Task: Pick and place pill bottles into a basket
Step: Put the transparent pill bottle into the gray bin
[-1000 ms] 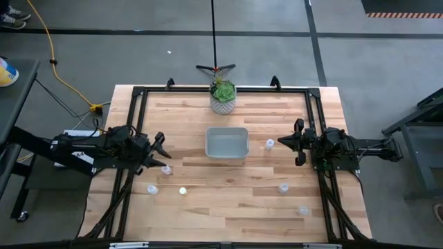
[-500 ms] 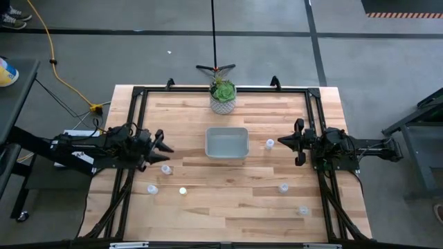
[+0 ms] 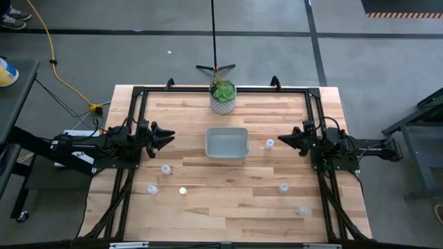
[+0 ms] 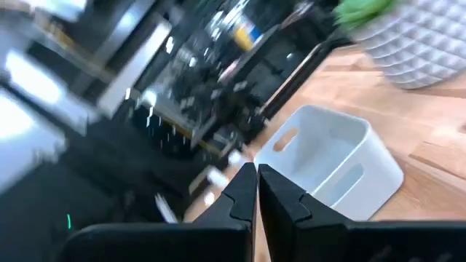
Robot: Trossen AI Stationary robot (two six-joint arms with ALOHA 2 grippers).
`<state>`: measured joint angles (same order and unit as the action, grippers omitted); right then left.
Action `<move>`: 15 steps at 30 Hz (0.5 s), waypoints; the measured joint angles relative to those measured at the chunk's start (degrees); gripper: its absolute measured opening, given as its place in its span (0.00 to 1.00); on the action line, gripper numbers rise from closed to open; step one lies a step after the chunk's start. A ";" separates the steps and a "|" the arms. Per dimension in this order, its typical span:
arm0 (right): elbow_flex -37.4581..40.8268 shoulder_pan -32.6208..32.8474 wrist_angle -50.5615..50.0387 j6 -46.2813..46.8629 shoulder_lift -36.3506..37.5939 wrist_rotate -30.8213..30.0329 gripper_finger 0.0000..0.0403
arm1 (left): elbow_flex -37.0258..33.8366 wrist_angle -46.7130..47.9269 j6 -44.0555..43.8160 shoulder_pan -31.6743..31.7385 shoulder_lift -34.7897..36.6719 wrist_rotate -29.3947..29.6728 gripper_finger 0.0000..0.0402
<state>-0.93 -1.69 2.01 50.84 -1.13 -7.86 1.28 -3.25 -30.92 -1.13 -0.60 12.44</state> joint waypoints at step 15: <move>-0.94 -0.18 10.86 -1.09 -6.68 -7.91 0.19 | 0.00 0.37 0.94 -0.02 -0.02 3.70 0.50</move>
<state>-1.87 -1.87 12.87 49.76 -7.81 -15.76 1.28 -2.87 -29.98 -1.15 -0.62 16.14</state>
